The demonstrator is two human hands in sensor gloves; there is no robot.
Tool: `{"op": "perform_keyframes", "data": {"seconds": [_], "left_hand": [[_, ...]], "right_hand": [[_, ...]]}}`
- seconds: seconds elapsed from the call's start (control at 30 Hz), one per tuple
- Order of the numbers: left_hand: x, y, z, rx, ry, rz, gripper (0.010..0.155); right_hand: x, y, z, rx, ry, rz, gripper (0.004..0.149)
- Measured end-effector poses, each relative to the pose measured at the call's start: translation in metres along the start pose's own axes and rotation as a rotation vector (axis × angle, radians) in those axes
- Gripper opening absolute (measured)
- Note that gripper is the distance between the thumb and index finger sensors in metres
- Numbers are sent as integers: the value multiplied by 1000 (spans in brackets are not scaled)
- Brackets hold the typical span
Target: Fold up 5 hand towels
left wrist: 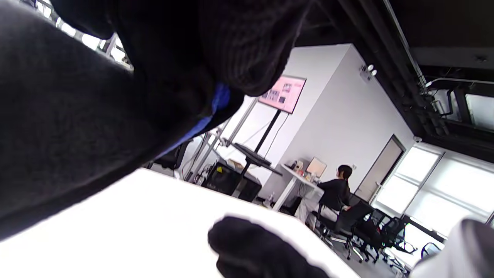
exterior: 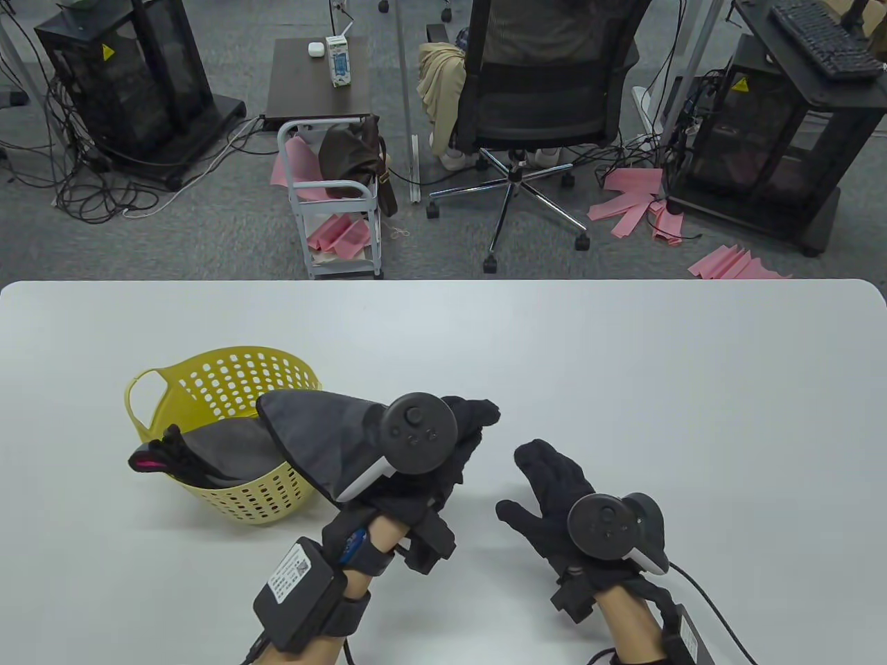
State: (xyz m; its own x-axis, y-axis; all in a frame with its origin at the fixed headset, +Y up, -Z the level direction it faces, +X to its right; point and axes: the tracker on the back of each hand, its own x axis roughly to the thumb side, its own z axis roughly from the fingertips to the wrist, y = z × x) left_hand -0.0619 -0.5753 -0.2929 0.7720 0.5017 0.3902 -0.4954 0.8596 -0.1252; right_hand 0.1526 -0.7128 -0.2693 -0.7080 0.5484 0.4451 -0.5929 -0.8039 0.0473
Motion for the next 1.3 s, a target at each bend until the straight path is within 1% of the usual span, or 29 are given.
{"op": "perform_keyframes", "data": {"seconds": [0.1,0.17,0.3,0.4,0.47,0.5,0.53,0.63,0.67,0.77,0.83,0.87,0.93,0.97,1.07,1.2,1.23,1.3], "left_hand": [[-4,-22,-8,-70,1,33,46],[-4,-35,-12,-101,-4,72,46],[-4,-53,-15,-176,4,36,46],[-6,-64,-16,-242,10,28,46],[-6,-67,-16,-267,13,20,46],[-5,-67,-16,-278,17,8,47],[-3,-68,-15,-286,27,-20,47],[4,-65,-14,-270,39,-110,51],[7,-64,-13,-254,46,-149,52],[20,-60,-13,-228,76,-295,55],[31,-61,-13,-245,107,-441,56],[36,-61,-12,-252,119,-509,55],[45,-64,-11,-277,116,-653,48],[48,-63,-10,-269,104,-681,45],[48,-54,-7,-244,103,-636,41],[37,-36,-3,-192,139,-580,41],[32,-31,-3,-183,135,-558,41],[25,-22,-1,-169,168,-526,42]], "right_hand": [[-2,1,-1,8,6,-11,70],[-2,3,-2,-6,22,-2,67],[-4,5,-2,1,25,-24,68],[-6,7,-3,-10,28,-19,58],[-5,8,-4,-11,27,-41,47],[-4,7,-4,-18,28,-44,41],[-2,7,-4,-43,16,-42,39],[2,2,-4,-69,15,-20,38],[5,0,-4,-94,15,-20,38],[11,-5,-4,-133,11,8,37],[14,-7,-5,-134,7,12,37],[15,-8,-5,-131,3,11,37],[19,-9,-6,-126,0,7,37],[20,-9,-8,-98,3,8,38],[16,-1,-11,29,42,26,40],[4,7,-14,120,103,72,39],[0,7,-15,114,111,86,39],[-6,6,-18,86,120,91,39]]}}
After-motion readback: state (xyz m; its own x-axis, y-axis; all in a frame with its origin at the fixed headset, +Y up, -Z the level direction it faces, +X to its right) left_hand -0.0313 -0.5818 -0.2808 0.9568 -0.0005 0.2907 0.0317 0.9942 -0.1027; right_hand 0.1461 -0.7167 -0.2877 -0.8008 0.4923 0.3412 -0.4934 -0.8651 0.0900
